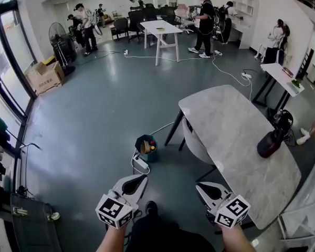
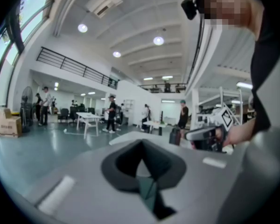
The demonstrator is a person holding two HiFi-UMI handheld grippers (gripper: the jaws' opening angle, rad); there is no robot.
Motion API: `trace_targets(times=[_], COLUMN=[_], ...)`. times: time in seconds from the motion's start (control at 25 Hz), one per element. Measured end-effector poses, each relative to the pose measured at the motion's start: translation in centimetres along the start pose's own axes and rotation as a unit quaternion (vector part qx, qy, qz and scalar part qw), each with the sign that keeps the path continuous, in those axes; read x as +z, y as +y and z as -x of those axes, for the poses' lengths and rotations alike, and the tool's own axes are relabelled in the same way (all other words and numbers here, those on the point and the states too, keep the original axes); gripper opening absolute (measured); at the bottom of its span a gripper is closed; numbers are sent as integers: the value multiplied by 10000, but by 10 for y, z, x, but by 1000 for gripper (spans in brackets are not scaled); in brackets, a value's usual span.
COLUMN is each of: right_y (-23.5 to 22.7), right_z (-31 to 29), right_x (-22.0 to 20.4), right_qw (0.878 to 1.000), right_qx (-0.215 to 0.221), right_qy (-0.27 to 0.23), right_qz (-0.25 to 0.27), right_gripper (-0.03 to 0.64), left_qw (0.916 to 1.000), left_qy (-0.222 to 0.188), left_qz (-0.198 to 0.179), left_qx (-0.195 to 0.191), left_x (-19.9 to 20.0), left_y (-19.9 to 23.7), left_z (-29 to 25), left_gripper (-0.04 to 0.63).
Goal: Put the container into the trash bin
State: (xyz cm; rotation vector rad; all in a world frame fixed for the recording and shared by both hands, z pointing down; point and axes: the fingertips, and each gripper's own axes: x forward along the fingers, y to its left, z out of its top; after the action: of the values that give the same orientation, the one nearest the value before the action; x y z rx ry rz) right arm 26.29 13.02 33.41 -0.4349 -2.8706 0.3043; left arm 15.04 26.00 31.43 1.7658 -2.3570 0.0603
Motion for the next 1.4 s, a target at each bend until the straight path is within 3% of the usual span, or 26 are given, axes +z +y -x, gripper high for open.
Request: trace_targets(times=[0.36, 0.6, 0.88, 1.04, 1.4], right_y=[-61, -98, -112, -120, -176], right_z=[-113, -213, -314, -338, -383], right_x=[-1, 19, 26, 15, 12], right_qw=[9985, 9951, 9923, 9879, 9835], right_qx=[-11, -191, -124, 2, 256], right_qy=[428, 850, 1076, 1411, 1421], right_qz=[-344, -460, -599, -647, -1090], right_gripper=[-8, -8, -8, -8, -8], left_qw=[9980, 9972, 9953, 9934, 9871], left_qy=[78, 140, 235, 265, 636], left_qz=[622, 672, 741, 1022, 1459], left_qx=[-97, -308, -581, -438, -200], left_x=[-29, -14, -21, -34, -56], left_y=[111, 203, 276, 304, 333], left_z=[-55, -107, -142, -152, -193], left_gripper=[9, 9, 9, 9, 9])
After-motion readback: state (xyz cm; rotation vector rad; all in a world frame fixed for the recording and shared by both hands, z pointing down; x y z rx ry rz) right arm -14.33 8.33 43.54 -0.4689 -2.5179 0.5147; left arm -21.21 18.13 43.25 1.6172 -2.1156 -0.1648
